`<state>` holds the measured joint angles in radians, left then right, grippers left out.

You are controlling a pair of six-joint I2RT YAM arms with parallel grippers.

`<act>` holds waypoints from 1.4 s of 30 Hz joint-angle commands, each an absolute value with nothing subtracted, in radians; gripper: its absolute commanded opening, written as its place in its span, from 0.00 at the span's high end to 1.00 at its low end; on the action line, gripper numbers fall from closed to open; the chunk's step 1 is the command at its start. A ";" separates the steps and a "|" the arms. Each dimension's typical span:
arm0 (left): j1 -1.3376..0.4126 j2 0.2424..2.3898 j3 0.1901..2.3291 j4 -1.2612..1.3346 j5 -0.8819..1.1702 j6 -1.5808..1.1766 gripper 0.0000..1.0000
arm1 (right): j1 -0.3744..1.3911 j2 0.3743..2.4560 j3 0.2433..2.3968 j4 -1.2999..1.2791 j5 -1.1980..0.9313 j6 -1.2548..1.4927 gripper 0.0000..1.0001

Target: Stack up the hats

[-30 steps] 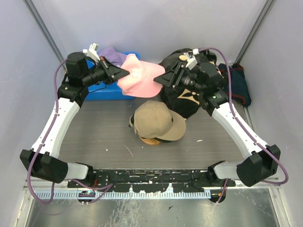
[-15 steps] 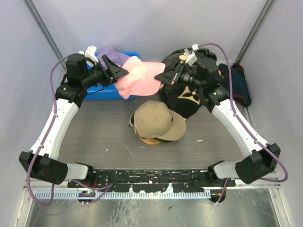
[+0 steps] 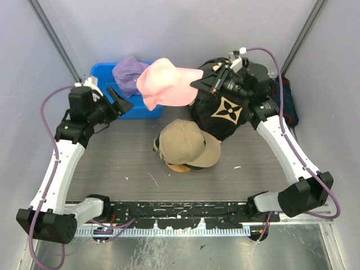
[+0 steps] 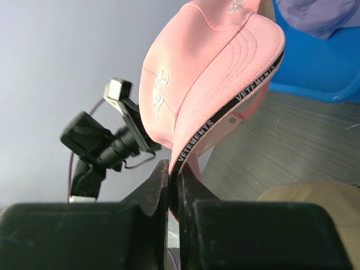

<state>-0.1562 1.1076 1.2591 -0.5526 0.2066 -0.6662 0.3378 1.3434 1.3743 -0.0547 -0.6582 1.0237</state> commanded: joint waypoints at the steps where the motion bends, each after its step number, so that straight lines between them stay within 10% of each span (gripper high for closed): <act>1: -0.150 1.068 1.115 -0.562 0.247 -0.649 0.27 | 0.242 1.294 1.422 0.013 -0.715 1.075 0.99; 13: -0.170 1.134 0.869 -0.193 0.605 -0.743 0.35 | 0.196 1.253 1.407 -0.066 -0.751 1.078 0.99; 42: -0.272 1.156 0.808 -0.329 0.603 -0.658 0.49 | 0.184 1.235 1.376 -0.101 -0.723 1.077 0.99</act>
<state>-0.2676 1.1946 0.8444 -0.2920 0.5926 -0.6781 0.1879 1.2736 1.3613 -0.1600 -0.7200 1.0721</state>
